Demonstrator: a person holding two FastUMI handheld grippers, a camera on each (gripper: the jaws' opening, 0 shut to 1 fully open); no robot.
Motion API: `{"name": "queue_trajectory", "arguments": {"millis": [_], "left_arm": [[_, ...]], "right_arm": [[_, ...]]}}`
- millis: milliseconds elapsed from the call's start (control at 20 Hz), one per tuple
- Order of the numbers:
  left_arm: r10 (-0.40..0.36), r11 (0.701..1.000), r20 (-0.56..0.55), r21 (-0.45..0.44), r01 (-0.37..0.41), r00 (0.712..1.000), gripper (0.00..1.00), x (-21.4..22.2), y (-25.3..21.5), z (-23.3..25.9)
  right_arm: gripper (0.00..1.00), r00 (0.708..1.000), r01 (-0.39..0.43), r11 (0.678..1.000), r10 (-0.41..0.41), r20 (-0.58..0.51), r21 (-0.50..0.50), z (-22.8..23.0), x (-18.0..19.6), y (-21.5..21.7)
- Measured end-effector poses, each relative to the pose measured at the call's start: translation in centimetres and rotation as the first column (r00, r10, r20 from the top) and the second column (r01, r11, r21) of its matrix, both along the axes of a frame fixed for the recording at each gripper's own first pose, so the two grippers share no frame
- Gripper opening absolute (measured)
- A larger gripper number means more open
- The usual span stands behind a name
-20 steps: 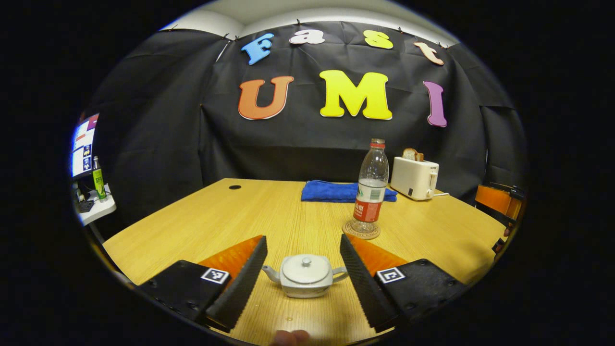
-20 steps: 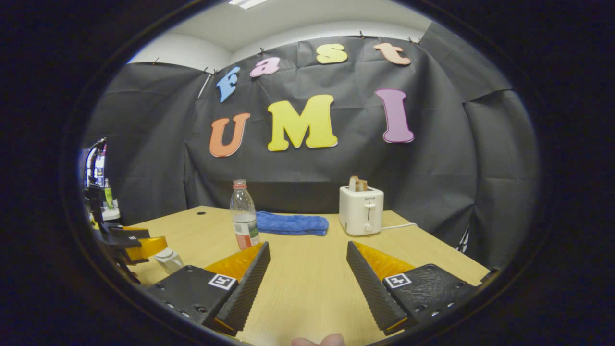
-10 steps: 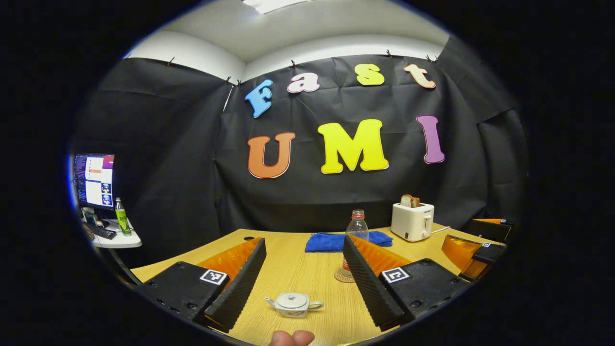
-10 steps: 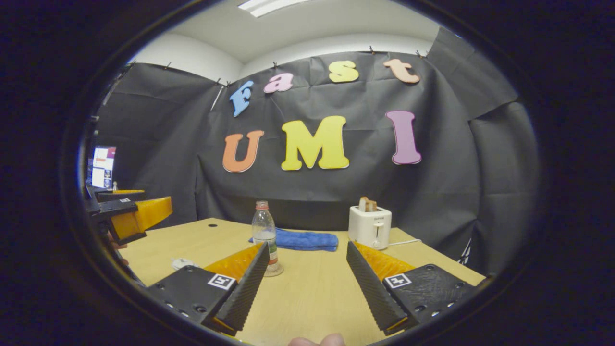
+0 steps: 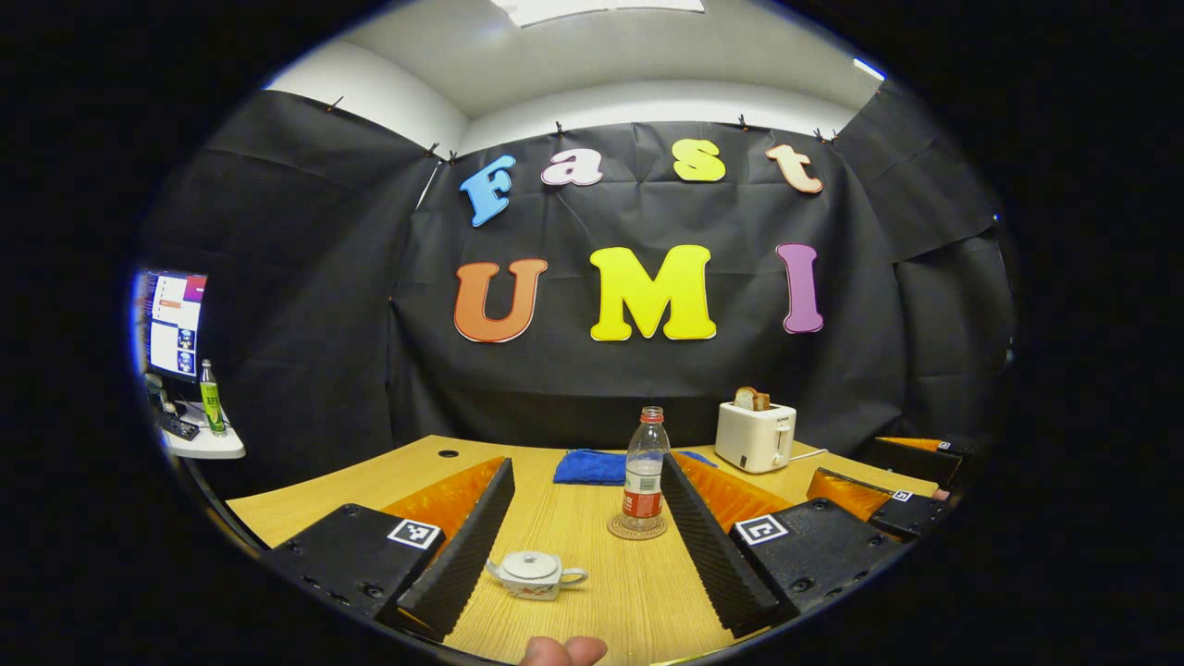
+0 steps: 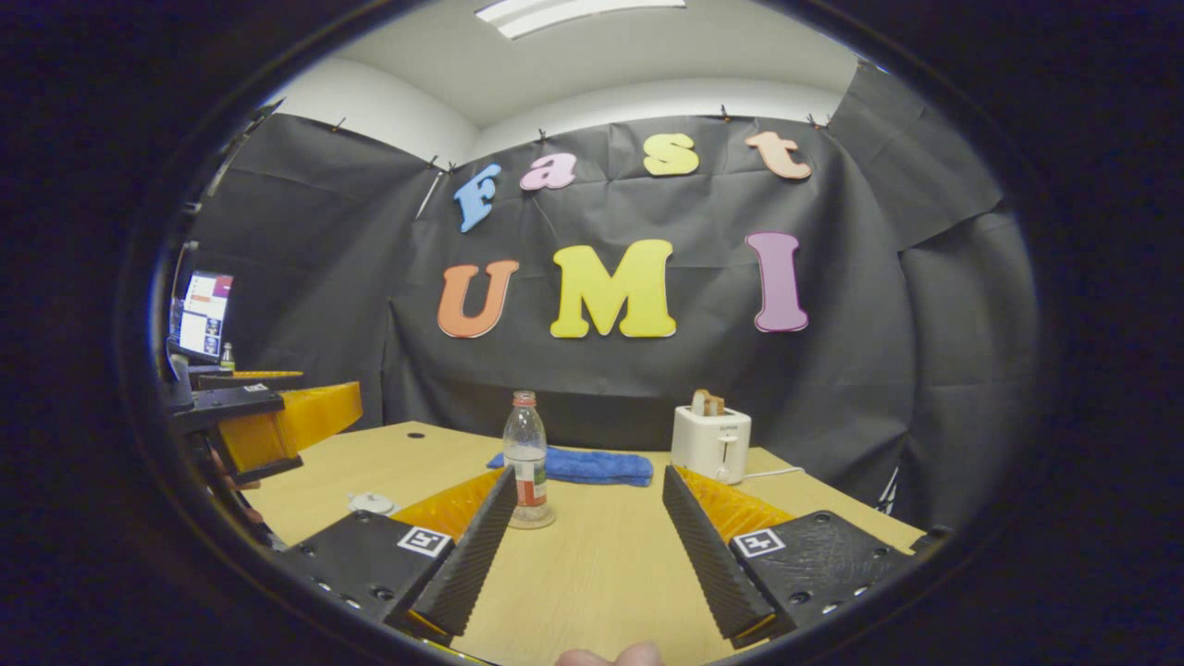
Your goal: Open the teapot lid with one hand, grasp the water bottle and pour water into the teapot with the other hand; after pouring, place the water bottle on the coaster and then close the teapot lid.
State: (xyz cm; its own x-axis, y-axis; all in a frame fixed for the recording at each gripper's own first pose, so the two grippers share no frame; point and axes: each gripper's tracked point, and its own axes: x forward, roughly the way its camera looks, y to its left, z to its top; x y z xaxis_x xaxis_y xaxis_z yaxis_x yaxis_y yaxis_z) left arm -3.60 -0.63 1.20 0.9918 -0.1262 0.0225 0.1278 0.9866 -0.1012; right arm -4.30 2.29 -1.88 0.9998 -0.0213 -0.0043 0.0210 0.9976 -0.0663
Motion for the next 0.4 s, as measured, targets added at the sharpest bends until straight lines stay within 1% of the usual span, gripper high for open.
{"name": "queue_trajectory", "arguments": {"millis": [200, 400], "left_arm": [[-0.004, 1.000, 0.010, 0.001, 0.004, 1.000, 0.99, 0.3, 0.0, -0.1], [0.004, 1.000, 0.014, 0.002, -0.004, 1.000, 0.99, 1.0, 0.1, -1.0]], "right_arm": [[0.95, 1.000, 0.012, 1.000, -0.012, -0.014, -0.001, -0.2, 0.5, -0.8], [0.94, 0.999, -0.005, 1.000, 0.006, -0.040, 0.026, -1.4, 2.7, -0.7]]}}
